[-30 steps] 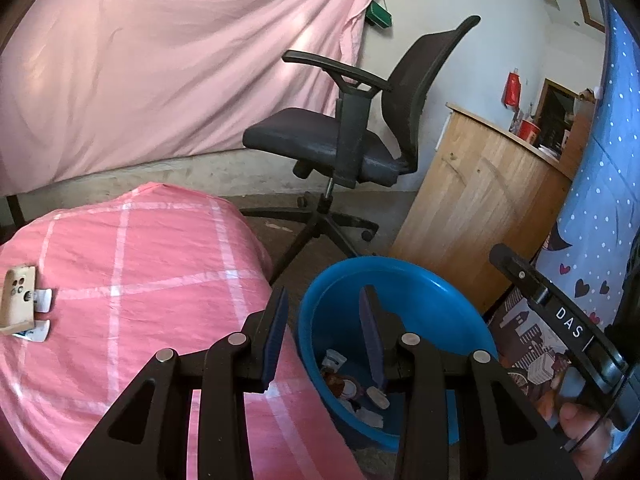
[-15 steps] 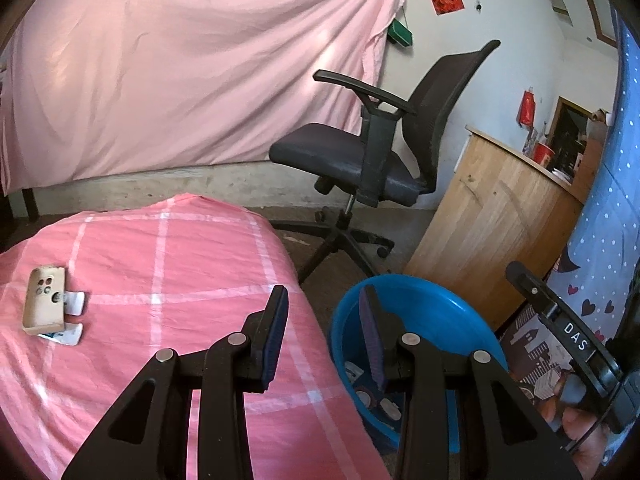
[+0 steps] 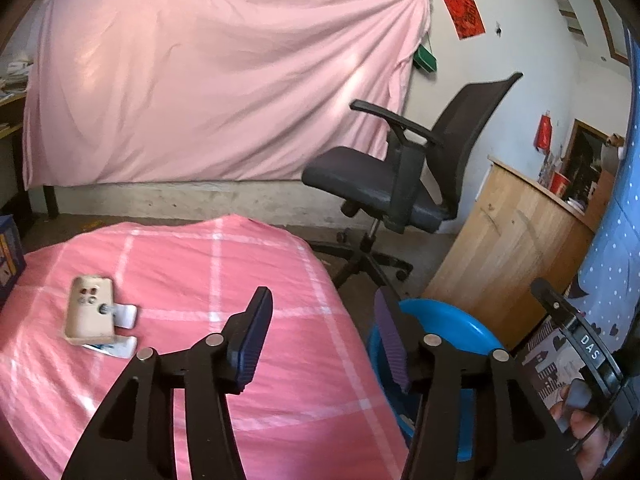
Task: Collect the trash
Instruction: 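Move both tools back over the table toward the beige phone case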
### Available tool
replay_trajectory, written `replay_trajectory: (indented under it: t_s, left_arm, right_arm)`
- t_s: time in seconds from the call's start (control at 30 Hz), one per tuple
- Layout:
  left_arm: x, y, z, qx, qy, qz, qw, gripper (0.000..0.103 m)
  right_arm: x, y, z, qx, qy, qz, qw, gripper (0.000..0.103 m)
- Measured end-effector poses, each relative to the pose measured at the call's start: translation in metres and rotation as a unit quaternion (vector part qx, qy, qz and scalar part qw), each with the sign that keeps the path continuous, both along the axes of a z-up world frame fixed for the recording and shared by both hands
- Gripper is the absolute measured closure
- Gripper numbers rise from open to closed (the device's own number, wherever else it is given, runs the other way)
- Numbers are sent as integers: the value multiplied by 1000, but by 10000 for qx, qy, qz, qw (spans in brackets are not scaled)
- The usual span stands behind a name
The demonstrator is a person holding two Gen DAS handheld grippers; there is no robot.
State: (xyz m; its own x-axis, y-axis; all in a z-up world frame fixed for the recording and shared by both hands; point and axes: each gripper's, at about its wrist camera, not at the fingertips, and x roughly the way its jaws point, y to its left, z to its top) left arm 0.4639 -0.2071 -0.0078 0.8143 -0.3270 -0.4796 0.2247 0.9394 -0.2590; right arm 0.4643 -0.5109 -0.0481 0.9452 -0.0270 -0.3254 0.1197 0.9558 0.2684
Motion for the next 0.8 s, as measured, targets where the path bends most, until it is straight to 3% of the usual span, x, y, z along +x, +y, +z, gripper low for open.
replay_trajectory:
  t_s: [0.2,0.27,0.37,0.8]
  left_arm:
    - [-10,21,9,-79,-264,258,9993,38]
    - [-14,26,12,-98,-372,319,9988,22]
    - [-20,37,17,-153,-591,474,9970,7]
    - [-42,106,33,110,-1186,1176,9859,5]
  right_arm:
    - [-6,7,6,21,-277,-8,9996,0]
    - [-8,9,8,26,-404,22,9992,0]
    - [-10,15,12,48,-570,98,9983,0]
    - [-17,69,38,-57,-1414,663,9877,0]
